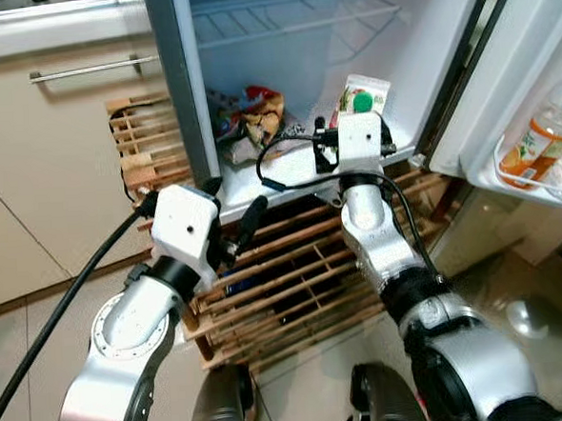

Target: Restocking fridge

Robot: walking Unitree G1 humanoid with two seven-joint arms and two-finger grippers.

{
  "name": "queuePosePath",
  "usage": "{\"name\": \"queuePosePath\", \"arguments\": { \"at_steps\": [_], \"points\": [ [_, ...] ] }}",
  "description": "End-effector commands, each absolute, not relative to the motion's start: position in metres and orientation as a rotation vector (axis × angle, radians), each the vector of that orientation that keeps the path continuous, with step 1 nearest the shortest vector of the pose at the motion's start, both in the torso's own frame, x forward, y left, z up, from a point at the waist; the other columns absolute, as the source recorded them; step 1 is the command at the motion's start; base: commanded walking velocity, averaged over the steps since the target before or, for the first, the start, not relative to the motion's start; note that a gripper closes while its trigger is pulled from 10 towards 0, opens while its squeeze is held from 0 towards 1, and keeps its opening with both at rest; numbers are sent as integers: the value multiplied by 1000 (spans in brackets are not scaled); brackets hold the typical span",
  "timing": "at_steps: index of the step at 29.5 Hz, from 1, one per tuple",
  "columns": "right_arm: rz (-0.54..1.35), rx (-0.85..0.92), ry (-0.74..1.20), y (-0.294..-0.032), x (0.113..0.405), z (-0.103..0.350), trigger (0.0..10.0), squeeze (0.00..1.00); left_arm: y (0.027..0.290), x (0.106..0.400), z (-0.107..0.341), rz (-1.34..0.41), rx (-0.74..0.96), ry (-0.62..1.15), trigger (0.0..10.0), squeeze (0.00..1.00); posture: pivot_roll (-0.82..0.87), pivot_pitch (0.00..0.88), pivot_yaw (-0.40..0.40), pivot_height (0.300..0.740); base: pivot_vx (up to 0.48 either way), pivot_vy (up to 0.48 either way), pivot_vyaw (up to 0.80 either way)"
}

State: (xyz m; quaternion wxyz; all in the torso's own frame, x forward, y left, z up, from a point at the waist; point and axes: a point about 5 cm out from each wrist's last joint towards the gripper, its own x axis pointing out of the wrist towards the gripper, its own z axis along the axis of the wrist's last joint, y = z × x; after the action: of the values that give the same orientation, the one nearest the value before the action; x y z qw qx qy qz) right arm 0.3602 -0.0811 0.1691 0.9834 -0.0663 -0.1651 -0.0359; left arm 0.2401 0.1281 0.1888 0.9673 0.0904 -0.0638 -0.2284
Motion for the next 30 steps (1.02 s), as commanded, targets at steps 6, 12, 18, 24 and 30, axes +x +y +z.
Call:
{"name": "queuePosePath", "arguments": {
  "at_steps": [6,12,18,24,30],
  "points": [
    [-65,-192,-390,-104,309,157,10000,400,124,262,178,-439,121,-110,10000,0,-20,0,-3,638,0,0,-120],
    [-62,-275,-327,-124,288,144,10000,416,107,287,171,-443,52,-106,10000,0,-140,0,45,638,0,0,-771],
    [-70,-299,-318,-134,281,146,10000,424,90,305,164,-429,51,-88,10000,0,-195,0,100,638,0,0,-781],
    [-29,-351,-257,-136,276,136,10000,388,80,329,154,-367,90,-38,10000,0,-240,0,106,638,0,0,-650],
    [-12,-355,-220,-144,267,133,10000,384,88,352,159,-264,116,-44,10000,0,-262,0,100,638,0,0,0]
  ]
}}
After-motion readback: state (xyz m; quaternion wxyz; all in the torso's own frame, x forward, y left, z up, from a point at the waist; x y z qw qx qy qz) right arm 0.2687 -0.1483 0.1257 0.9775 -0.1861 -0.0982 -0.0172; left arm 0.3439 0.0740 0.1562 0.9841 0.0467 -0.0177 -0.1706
